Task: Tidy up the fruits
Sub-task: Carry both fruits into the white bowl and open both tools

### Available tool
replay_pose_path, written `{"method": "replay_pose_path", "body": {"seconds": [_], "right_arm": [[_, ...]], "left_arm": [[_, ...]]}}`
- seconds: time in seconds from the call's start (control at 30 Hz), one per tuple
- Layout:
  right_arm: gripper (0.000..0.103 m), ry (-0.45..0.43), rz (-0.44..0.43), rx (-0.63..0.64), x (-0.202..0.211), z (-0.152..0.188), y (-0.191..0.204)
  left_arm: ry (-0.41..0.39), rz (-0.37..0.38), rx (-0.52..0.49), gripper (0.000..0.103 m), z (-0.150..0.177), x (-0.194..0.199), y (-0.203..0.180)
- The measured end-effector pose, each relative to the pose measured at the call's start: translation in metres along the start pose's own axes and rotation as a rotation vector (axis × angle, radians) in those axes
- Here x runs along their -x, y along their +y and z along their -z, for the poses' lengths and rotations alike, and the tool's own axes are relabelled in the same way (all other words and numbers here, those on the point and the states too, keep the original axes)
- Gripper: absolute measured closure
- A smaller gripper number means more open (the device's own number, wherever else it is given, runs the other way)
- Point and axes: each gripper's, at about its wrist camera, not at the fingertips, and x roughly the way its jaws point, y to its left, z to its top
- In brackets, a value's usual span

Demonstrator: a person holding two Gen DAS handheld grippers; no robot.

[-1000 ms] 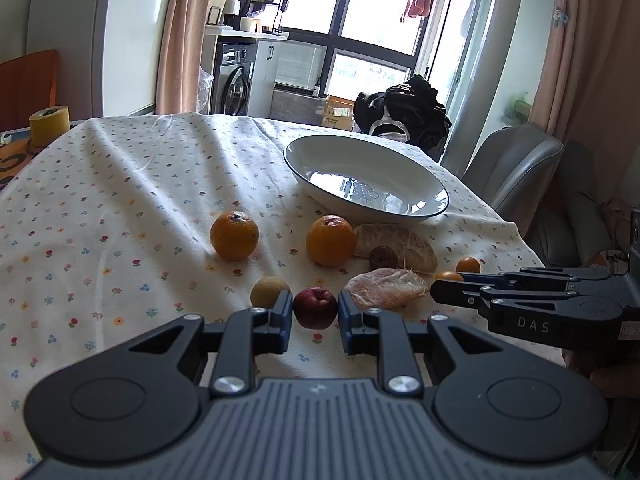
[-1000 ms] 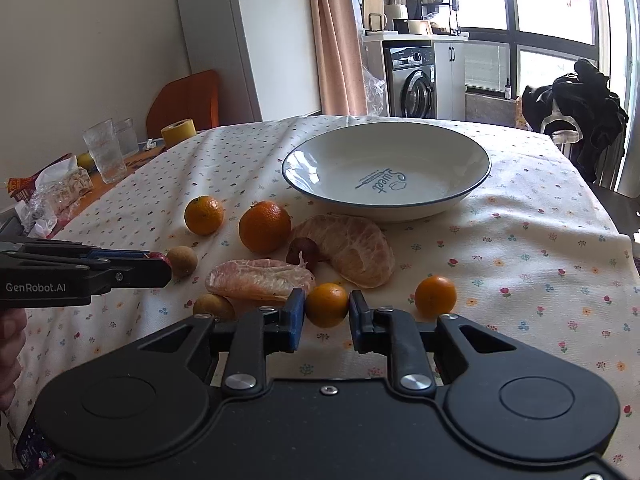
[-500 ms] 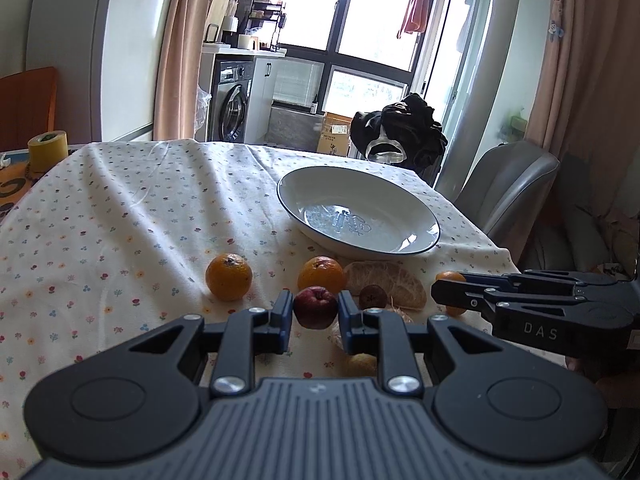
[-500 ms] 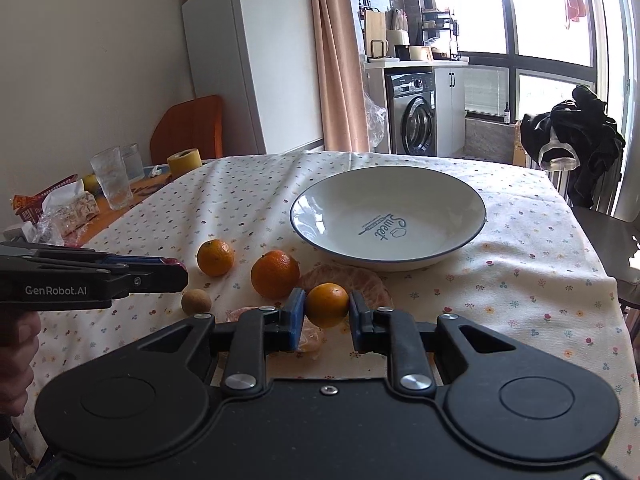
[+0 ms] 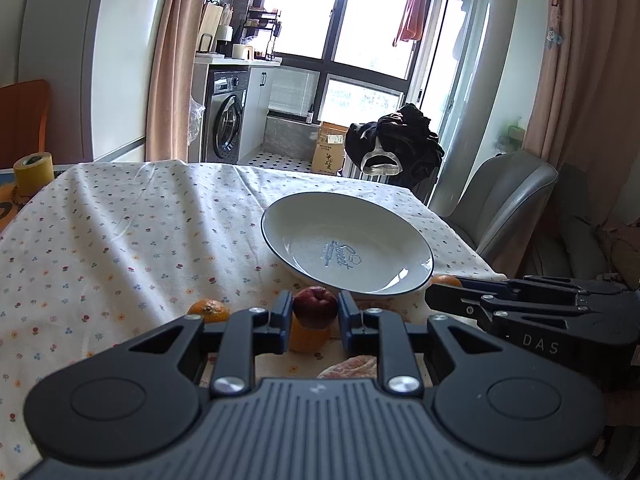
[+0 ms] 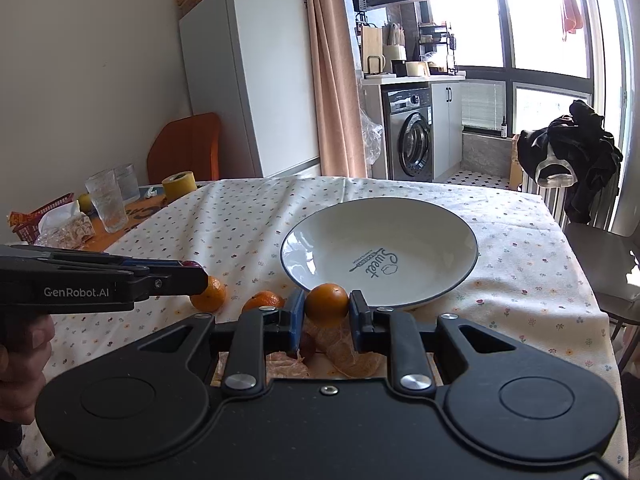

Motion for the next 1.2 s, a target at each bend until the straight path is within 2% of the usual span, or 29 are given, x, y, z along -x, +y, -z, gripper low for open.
{"method": "replay_pose_path", "body": {"seconds": [0.27, 0.67, 1.1, 1.2], "right_arm": [[0.081, -0.019, 0.007, -0.003, -0.005, -0.013, -0.006], [0.081, -0.010, 0.028, -0.023, -0.032, -0.022, -0.015], [0.081, 0.003, 0.058, -0.063, -0.046, -0.012, -0.032], [0.075, 0.002, 0.060, -0.081, -0.048, -0.009, -0.037]], "left_arm": [[-0.006, -0.015, 0.015, 0.081, -0.015, -0.009, 0.006], [0.041, -0.037, 0.013, 0.081, -0.029, -0.045, 0.014], [0.108, 0.002, -0.032, 0.081, -0.029, -0.088, -0.010], [0.116, 0.007, -0.039, 0.081, -0.029, -0.096, -0.015]]}}
